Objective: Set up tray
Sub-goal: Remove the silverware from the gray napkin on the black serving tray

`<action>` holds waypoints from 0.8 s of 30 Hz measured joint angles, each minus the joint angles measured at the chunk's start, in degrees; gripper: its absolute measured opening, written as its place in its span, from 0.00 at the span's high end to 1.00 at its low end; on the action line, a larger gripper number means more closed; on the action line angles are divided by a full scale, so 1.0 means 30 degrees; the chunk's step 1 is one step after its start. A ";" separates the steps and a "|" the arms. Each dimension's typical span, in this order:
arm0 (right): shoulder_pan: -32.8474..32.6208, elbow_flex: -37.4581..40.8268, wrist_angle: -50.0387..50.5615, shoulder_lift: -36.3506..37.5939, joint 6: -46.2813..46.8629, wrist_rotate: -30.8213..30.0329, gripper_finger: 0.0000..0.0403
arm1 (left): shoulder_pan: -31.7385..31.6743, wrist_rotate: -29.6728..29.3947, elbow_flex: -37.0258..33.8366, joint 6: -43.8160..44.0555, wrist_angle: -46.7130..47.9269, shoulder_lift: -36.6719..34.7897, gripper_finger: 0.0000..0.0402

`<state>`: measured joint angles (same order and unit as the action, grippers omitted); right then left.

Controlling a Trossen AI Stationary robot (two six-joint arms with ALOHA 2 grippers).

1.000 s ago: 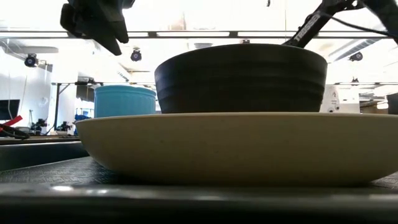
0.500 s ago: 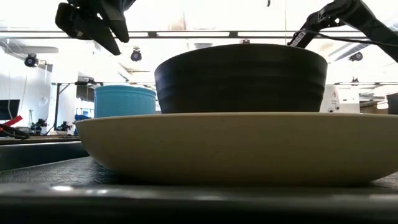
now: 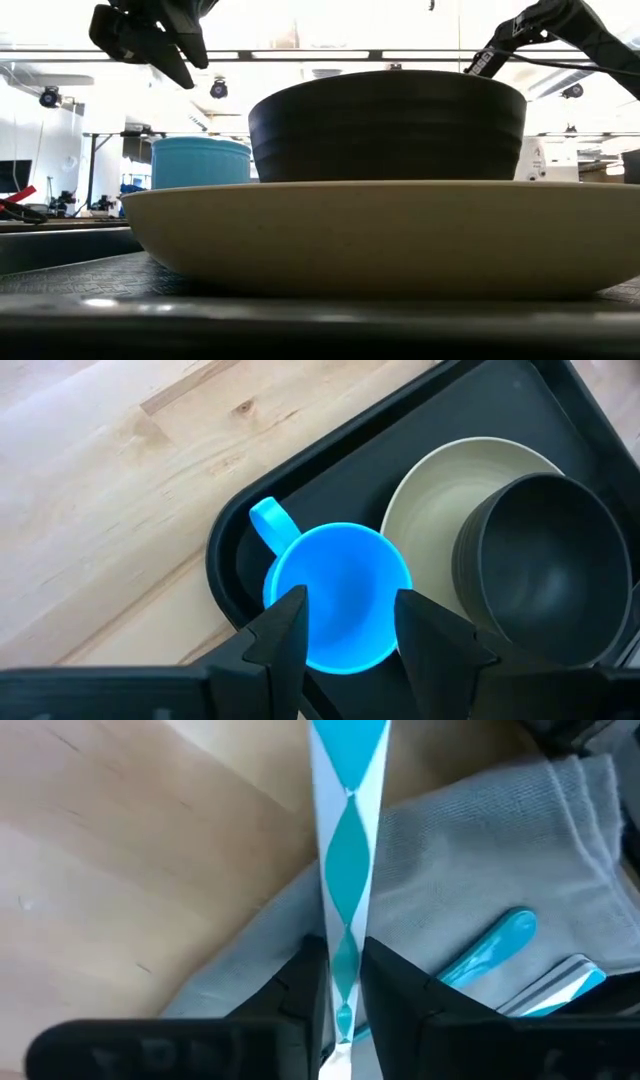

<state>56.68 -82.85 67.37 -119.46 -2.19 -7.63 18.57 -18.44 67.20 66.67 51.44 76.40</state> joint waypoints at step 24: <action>-0.2121 -0.0058 -0.0103 0.3119 -0.3935 0.0280 0.94 | 0.0000 0.0004 0.0007 -0.0006 -0.0015 0.0000 0.67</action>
<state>50.31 -83.02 67.06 -110.10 -13.99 -6.79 18.57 -18.43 67.22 66.65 51.40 76.40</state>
